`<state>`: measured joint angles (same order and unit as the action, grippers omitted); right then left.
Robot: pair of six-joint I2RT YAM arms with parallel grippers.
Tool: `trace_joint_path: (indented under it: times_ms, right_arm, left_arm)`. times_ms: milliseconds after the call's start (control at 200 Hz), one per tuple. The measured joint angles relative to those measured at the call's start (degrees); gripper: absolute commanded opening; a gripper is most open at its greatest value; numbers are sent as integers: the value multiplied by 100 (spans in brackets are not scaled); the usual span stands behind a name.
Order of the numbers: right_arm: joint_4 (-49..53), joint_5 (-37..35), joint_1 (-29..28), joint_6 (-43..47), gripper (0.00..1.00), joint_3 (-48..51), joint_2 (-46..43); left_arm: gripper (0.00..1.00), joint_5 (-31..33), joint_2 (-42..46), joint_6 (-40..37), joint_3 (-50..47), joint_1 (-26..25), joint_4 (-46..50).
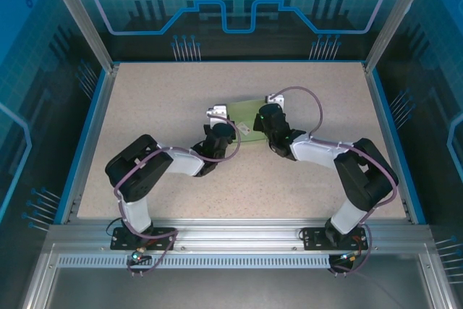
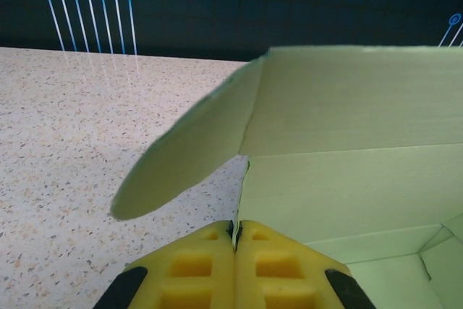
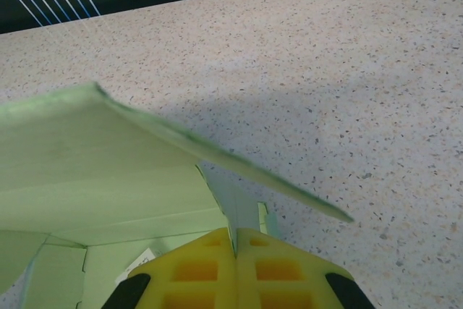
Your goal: Fold the paper box
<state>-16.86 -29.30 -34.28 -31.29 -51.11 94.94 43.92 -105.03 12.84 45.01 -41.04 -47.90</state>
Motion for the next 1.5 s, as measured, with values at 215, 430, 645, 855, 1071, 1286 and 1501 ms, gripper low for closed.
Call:
trace_joint_path:
  times_ms: [215,430,645,855,1071,1286,1501]
  right_arm:
    - [-328,79,0,116,4,164,111]
    - [-839,105,-17,164,5,553,109]
    - [-1244,70,-85,179,5,835,81]
    - [-1558,-7,-190,201,5,1119,17]
    - [-1843,-74,-310,284,6,1405,15]
    - [-2017,-199,-422,332,5,1611,15]
    - [-2083,-289,-481,396,4,1690,9]
  left_arm:
    - [0,44,-68,-284,-22,-39,-184]
    - [0,46,-68,-273,-216,-151,-199]
    - [0,107,-68,-273,-437,-251,-518]
    - [2,179,-66,-271,-649,-348,-748]
    - [3,238,-66,-260,-876,-487,-863]
    - [3,321,-68,-225,-973,-573,-903]
    - [9,330,-68,-184,-1032,-614,-898]
